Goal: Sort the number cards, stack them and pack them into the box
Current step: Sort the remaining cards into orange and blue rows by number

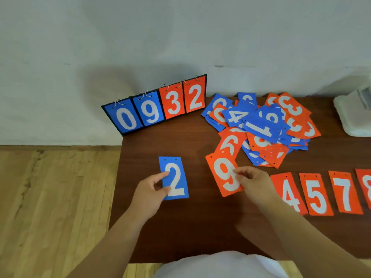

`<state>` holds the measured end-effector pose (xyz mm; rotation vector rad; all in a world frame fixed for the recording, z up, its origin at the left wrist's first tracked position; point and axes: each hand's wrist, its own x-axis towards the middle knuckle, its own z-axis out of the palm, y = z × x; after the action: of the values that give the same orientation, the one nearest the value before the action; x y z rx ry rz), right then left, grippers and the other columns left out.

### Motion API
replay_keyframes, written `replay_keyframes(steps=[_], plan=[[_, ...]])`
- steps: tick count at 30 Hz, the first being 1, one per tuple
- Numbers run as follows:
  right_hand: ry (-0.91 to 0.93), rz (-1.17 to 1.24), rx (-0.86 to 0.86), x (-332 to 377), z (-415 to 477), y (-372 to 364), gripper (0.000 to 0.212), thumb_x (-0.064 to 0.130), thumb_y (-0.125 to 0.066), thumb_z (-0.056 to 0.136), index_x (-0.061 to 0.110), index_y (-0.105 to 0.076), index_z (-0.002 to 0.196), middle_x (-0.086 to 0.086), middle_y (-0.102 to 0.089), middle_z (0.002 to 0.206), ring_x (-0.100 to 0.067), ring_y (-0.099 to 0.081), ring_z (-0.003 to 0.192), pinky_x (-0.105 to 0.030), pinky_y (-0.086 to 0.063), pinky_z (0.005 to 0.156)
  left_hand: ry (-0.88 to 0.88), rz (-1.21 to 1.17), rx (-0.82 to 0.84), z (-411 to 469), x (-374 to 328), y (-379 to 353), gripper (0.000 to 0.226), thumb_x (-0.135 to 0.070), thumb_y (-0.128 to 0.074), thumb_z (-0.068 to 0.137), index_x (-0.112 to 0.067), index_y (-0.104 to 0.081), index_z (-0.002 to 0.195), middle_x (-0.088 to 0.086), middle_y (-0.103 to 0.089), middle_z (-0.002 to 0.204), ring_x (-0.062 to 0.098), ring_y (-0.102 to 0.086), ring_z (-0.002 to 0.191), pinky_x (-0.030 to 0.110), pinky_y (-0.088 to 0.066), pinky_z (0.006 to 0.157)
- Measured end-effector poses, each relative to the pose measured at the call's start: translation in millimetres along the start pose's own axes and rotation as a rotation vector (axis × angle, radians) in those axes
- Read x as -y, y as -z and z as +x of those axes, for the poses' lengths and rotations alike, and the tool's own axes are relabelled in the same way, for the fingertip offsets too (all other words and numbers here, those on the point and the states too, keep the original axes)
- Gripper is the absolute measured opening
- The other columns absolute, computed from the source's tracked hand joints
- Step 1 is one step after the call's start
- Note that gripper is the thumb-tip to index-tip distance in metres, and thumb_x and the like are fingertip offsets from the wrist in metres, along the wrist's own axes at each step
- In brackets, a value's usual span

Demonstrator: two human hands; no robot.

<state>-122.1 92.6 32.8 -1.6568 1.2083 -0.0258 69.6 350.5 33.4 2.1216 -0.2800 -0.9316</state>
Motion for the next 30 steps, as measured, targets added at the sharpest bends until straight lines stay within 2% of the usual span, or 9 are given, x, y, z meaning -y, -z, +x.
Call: replay_keyframes(steps=[4,7,10,13,15,21,26,28,30], plan=[[-0.025,-0.035,0.021,-11.9,-8.0,-9.8,0.026,0.008,-0.065,0.094,0.030,-0.072,0.105,0.010,-0.071,0.102,-0.008,-0.068,0.096,-0.024,-0.053,0.080,0.036,0.022,0.067,-7.2,25.1,-7.2,0.030,-0.021,-0.065,0.099,-0.031,-0.070,0.127,-0.009,-0.062,0.131,0.007,-0.061,0.112,0.009,-0.051,0.068],[-0.033,-0.089,0.031,-24.2,-11.8,-19.2,0.032,0.005,-0.067,0.090,0.034,-0.071,0.102,0.007,-0.073,0.101,-0.013,-0.069,0.096,-0.033,-0.056,0.086,0.035,0.131,0.105,-20.1,46.3,-18.8,0.028,-0.019,-0.066,0.098,-0.031,-0.071,0.123,-0.007,-0.066,0.122,0.006,-0.063,0.100,0.006,-0.047,0.065],[-0.050,-0.136,0.073,-31.2,-14.6,-28.8,0.030,0.009,-0.069,0.088,0.036,-0.070,0.100,0.006,-0.073,0.101,-0.013,-0.070,0.092,-0.038,-0.059,0.083,0.007,0.252,0.148,-37.5,65.2,-28.9,0.034,-0.019,-0.069,0.096,-0.032,-0.066,0.127,-0.010,-0.065,0.116,0.004,-0.062,0.087,0.007,-0.044,0.067],[-0.033,-0.210,0.113,-32.9,-16.5,-37.0,0.029,0.011,-0.068,0.090,0.036,-0.068,0.106,0.007,-0.069,0.103,-0.010,-0.066,0.087,-0.028,-0.053,0.067,-0.010,0.337,0.203,-55.1,78.4,-40.0,0.039,-0.022,-0.067,0.097,-0.036,-0.059,0.133,-0.016,-0.058,0.122,0.004,-0.060,0.084,0.011,-0.044,0.073],[-0.015,-0.234,0.144,-33.0,-18.0,-40.6,0.029,0.012,-0.066,0.091,0.035,-0.067,0.109,0.007,-0.067,0.105,-0.011,-0.064,0.090,-0.026,-0.050,0.065,-0.031,0.384,0.212,-64.5,84.4,-46.3,0.040,-0.022,-0.065,0.098,-0.036,-0.057,0.135,-0.016,-0.056,0.124,0.004,-0.059,0.087,0.014,-0.046,0.080],[0.040,-0.247,0.218,-37.8,-25.5,-32.8,0.026,0.016,-0.065,0.096,0.032,-0.065,0.116,0.006,-0.063,0.118,-0.016,-0.062,0.107,-0.025,-0.054,0.074,-0.073,0.495,0.146,-76.5,93.7,-62.7,0.040,-0.022,-0.064,0.099,-0.034,-0.056,0.136,-0.010,-0.059,0.118,0.010,-0.059,0.090,0.029,-0.053,0.085],[0.089,-0.226,0.235,-55.1,-32.1,1.8,0.026,0.018,-0.066,0.096,0.036,-0.063,0.114,0.006,-0.061,0.123,-0.017,-0.063,0.111,-0.026,-0.057,0.075,-0.115,0.589,0.137,-83.5,82.3,-101.5,0.041,-0.018,-0.061,0.099,-0.032,-0.055,0.138,-0.008,-0.047,0.110,0.015,-0.059,0.086,0.035,-0.053,0.082],[0.118,-0.226,0.234,-64.9,-34.6,20.8,0.026,0.019,-0.066,0.096,0.038,-0.062,0.113,0.006,-0.061,0.122,-0.016,-0.062,0.109,-0.024,-0.056,0.073,-0.104,0.614,0.093,-87.3,80.1,-109.2,0.040,-0.019,-0.061,0.099,-0.032,-0.056,0.137,-0.008,-0.041,0.114,0.016,-0.058,0.086,0.034,-0.053,0.080],[0.150,-0.230,0.229,-73.2,-36.9,39.2,0.027,0.019,-0.067,0.096,0.039,-0.061,0.113,0.007,-0.061,0.121,-0.015,-0.062,0.108,-0.023,-0.055,0.072,-0.091,0.676,0.022,-91.4,78.3,-113.5,0.040,-0.021,-0.064,0.098,-0.032,-0.058,0.136,-0.008,-0.038,0.125,0.015,-0.057,0.096,0.031,-0.052,0.085]])
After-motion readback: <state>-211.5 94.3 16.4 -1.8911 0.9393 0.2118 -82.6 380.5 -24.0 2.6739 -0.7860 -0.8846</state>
